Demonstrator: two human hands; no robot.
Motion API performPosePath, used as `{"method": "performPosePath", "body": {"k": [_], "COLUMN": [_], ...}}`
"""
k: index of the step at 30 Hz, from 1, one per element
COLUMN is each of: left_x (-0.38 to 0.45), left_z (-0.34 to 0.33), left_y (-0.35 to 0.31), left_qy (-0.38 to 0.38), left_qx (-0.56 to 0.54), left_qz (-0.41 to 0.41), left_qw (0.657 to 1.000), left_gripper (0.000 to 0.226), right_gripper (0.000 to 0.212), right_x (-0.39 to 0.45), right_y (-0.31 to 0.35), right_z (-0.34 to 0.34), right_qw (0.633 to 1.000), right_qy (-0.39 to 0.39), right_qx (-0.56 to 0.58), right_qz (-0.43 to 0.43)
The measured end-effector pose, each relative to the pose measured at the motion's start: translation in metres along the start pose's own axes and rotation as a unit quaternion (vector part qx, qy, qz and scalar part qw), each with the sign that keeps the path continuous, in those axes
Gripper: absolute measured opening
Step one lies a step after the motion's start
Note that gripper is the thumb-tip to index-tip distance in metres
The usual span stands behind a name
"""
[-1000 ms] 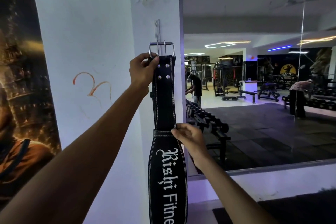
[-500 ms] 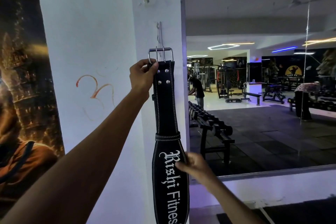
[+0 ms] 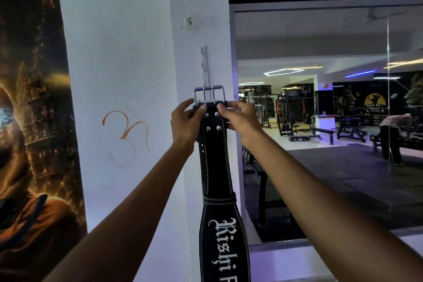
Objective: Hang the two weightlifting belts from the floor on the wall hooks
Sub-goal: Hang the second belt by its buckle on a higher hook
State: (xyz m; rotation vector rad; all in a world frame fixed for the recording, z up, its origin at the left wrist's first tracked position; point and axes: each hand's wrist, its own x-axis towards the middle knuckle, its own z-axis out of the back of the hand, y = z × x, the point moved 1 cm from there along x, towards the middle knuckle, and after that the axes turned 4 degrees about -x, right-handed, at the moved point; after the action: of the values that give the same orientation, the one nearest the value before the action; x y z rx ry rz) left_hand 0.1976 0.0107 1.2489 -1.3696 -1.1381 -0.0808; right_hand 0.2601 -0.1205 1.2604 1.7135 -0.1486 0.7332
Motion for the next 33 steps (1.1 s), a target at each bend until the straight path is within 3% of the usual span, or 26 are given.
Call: {"method": "performPosePath", "body": {"k": [3, 5, 8, 10, 13, 15, 18, 25, 27, 33], "left_x": [-0.005, -0.008, -0.017, -0.024, -0.041, -0.058, -0.092, -0.143, -0.155, -0.187], "left_z": [0.003, 0.003, 0.001, 0.002, 0.006, 0.011, 0.019, 0.024, 0.026, 0.041], "left_y": [0.002, 0.003, 0.005, 0.009, 0.029, 0.056, 0.099, 0.133, 0.142, 0.181], "left_qy": [0.029, 0.040, 0.060, 0.078, 0.098, 0.122, 0.154, 0.124, 0.131, 0.165], "left_qx": [-0.008, -0.008, 0.005, 0.013, 0.006, 0.042, 0.080, 0.013, 0.014, 0.054], "left_qz": [-0.016, -0.014, -0.038, -0.045, -0.006, 0.033, 0.062, 0.094, 0.110, 0.164], "left_qw": [0.999, 0.999, 0.997, 0.996, 0.995, 0.991, 0.983, 0.988, 0.985, 0.971], "left_gripper": [0.033, 0.038, 0.017, 0.016, 0.025, 0.010, 0.025, 0.020, 0.030, 0.020], "right_gripper": [0.022, 0.020, 0.020, 0.022, 0.026, 0.029, 0.027, 0.028, 0.028, 0.028], "right_x": [0.001, 0.000, 0.000, -0.001, -0.003, -0.002, 0.001, 0.000, -0.002, -0.007], "right_y": [-0.002, -0.002, -0.003, -0.006, -0.010, -0.008, 0.002, 0.007, 0.006, 0.001], "right_z": [-0.003, -0.003, -0.001, -0.002, -0.003, -0.002, 0.003, 0.009, 0.010, 0.013], "right_qw": [1.000, 1.000, 1.000, 0.999, 0.998, 0.996, 0.993, 0.991, 0.990, 0.990], "right_qy": [0.023, 0.013, -0.011, -0.023, -0.054, -0.077, -0.099, -0.115, -0.117, -0.121], "right_qx": [0.019, 0.011, 0.015, 0.014, 0.022, 0.033, 0.052, 0.064, 0.068, 0.072], "right_qz": [-0.001, 0.008, 0.018, 0.022, 0.021, 0.019, 0.027, 0.038, 0.030, 0.021]}}
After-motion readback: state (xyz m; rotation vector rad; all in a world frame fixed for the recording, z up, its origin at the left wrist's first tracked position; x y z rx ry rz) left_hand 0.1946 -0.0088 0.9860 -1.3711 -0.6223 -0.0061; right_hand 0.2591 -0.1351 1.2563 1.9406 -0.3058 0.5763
